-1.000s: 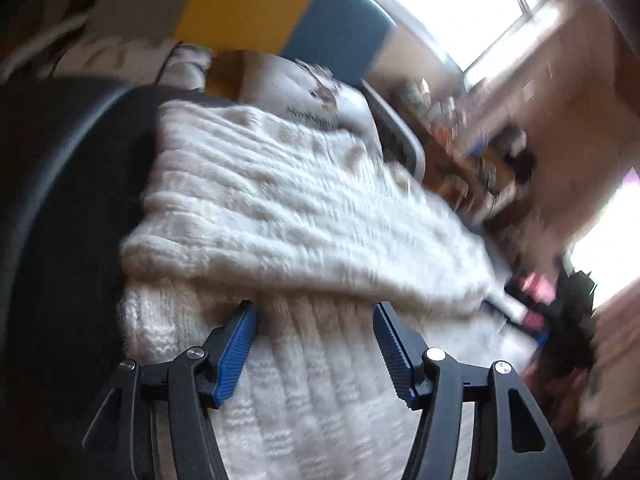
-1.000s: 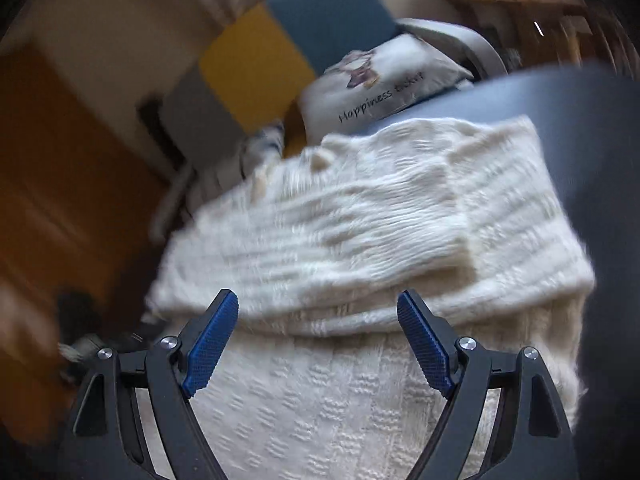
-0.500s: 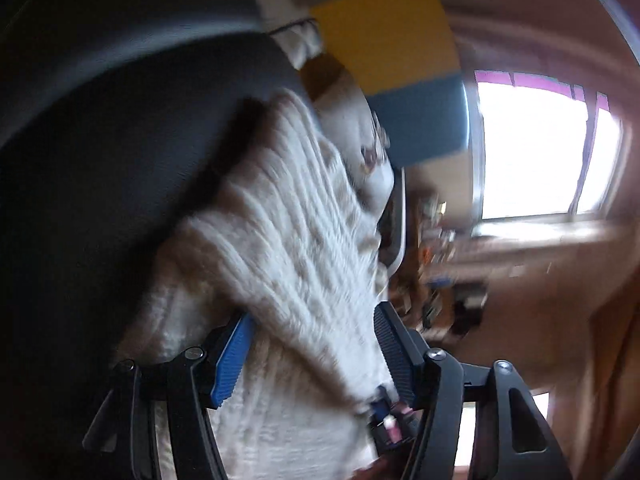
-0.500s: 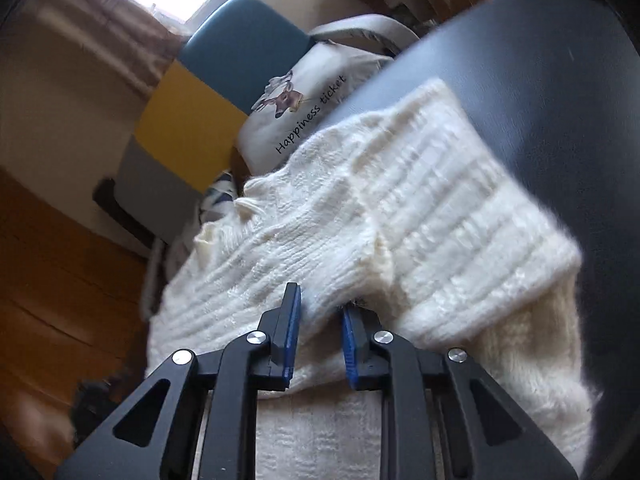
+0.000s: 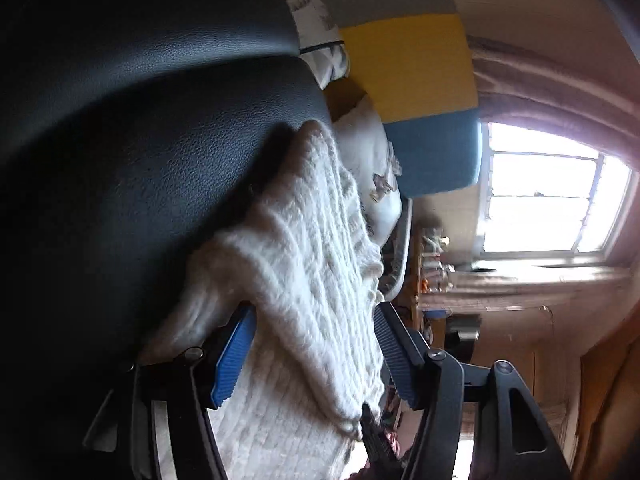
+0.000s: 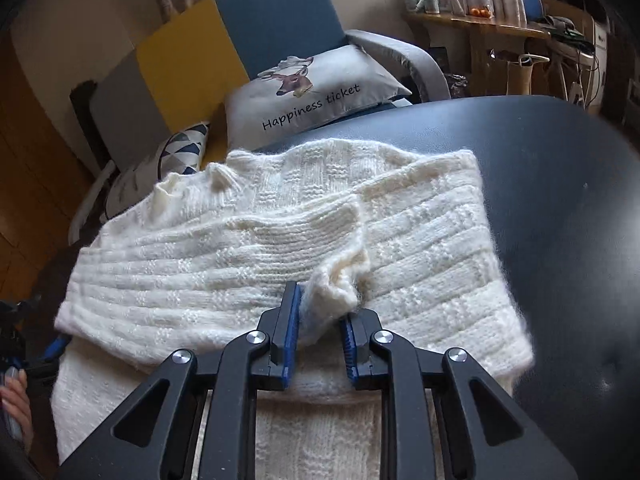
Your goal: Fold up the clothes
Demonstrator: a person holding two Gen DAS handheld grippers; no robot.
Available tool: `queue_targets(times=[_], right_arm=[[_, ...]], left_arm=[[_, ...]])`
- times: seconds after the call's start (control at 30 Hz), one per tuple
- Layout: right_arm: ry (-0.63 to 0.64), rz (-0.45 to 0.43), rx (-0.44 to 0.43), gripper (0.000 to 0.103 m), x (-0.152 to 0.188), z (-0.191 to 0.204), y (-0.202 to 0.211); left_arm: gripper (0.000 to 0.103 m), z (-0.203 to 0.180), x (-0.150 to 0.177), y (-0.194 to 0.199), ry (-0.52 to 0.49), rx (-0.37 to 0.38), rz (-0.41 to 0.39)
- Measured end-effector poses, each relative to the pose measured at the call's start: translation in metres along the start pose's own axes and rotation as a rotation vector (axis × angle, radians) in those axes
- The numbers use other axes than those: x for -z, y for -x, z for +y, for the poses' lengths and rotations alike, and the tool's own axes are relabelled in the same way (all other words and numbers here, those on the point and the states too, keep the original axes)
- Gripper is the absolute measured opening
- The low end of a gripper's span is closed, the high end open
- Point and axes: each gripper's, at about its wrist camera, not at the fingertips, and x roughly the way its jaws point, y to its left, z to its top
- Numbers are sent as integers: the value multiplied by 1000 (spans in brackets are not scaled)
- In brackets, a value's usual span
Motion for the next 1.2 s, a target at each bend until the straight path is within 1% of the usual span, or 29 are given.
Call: queue_targets(times=[0.07,0.1,0.13,0.17,0.2,0.23,0.27,0.3,0.33,0.37,0.4,0.43,0.5,0.53,0.57,0.6,0.63,0.7,0.77,0.87,0.93,1.0,1.03,1.07,1.13,1.2], right_arm=[[3,2,-1,22,-2,1,-2],[-5,2,-7,23,-2,-1,-1],[-14,2,-18,26,-1,-4,-1],[-29,-1,-43,33,-1,-7,-2],[-40,-8,-67,35,-1,-9,-4],[-48,-14,-88,35,0,-10,-6],[-45,-16,-94,37,0,-10,-5],[-41,-15,-100,40,1,-9,-4],[-31,-6,-108,51,1,-7,-2],[-17,2,-112,69,1,-4,2],[15,2,-101,78,2,1,8],[51,-7,-72,91,4,5,13],[131,-29,3,92,15,13,27],[169,-51,29,92,21,17,35],[189,-70,36,92,25,21,41],[207,-89,38,94,28,26,46],[219,-106,19,101,29,31,50],[237,-126,-19,103,26,44,50],[258,-112,-38,103,20,58,36],[284,-105,-6,103,12,71,13],[282,-77,21,103,9,73,-7],[273,-20,84,103,9,69,-27],[260,12,93,103,9,66,-33],[259,10,91,103,9,65,-32],[258,8,87,103,10,64,-31],[265,6,96,103,11,65,-30]], left_arm=[[48,-10,0,3,-84,-54,-71],[33,-15,0,6,-130,-83,-110],[27,-20,3,9,-195,-133,-157],[25,-25,8,13,-274,-196,-208],[23,-24,10,12,-305,-237,-216],[23,-19,10,9,-295,-240,-194],[20,-15,8,8,-280,-227,-174],[21,-10,7,8,-266,-213,-154],[27,-6,5,7,-251,-200,-135],[30,-2,4,6,-236,-186,-115],[32,0,2,7,-225,-176,-98],[32,1,1,10,-217,-168,-83],[32,-2,3,14,-238,-172,-78],[33,-4,5,17,-254,-176,-79],[33,-6,7,19,-270,-180,-80],[33,-8,11,22,-296,-188,-84],[33,-11,17,27,-329,-199,-90],[34,-16,30,33,-387,-216,-88],[34,-24,36,31,-434,-226,-75],[36,-44,41,24,-502,-221,-66],[39,-59,42,14,-575,-233,-57],[42,-69,37,-5,-614,-293,-40],[43,-67,35,-13,-634,-331,-13],[43,-64,35,-19,-649,-352,0],[42,-58,36,-22,-667,-366,-9],[42,-57,42,-23,-705,-381,-13]])
